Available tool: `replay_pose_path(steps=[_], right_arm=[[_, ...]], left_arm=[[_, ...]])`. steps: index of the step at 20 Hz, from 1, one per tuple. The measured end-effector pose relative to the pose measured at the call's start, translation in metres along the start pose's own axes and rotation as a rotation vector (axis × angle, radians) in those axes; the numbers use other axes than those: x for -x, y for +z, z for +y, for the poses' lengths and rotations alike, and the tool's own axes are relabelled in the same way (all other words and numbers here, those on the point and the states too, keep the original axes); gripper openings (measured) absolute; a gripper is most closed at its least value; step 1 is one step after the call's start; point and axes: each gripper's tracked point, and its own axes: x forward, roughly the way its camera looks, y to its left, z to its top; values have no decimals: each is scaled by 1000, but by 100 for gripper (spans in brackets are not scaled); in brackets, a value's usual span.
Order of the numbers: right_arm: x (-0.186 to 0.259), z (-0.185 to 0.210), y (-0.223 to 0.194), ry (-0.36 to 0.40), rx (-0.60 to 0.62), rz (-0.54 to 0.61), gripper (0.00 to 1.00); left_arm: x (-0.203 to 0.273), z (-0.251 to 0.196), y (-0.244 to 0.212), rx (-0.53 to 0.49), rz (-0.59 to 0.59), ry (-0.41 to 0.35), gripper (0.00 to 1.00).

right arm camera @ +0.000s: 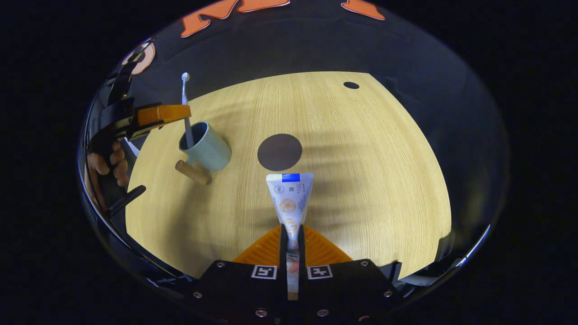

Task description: Put the toothbrush and toothpaste on the desktop into the cup, then pick up the cup and place it on the coaster on the desktop.

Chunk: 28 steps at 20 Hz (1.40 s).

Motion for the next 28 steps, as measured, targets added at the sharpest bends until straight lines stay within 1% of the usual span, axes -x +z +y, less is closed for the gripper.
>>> replay_pose_path(steps=[3,5,9,14,20,21,25,28], right_arm=[[0,2,2,0,0,7,10],[-4,1,-1,-2,-2,14,10],[-5,2,1,-5,-3,21,10],[-6,2,0,-13,0,27,10],[-6,1,1,-10,3,35,10],[-6,1,1,-9,3,35,10],[-4,0,4,-3,5,36,10],[-4,0,4,-2,5,37,10]], left_arm=[[-7,-1,-13,-10,22,-1,8],[-6,1,-21,-37,21,6,8],[-13,-4,-24,-84,25,18,8],[-18,-8,-34,-117,25,35,8],[-17,-13,-35,-180,11,74,8],[-18,-12,-37,-185,16,78,9],[-17,-11,-43,-179,42,75,9],[-15,-9,-41,-181,37,83,12]])
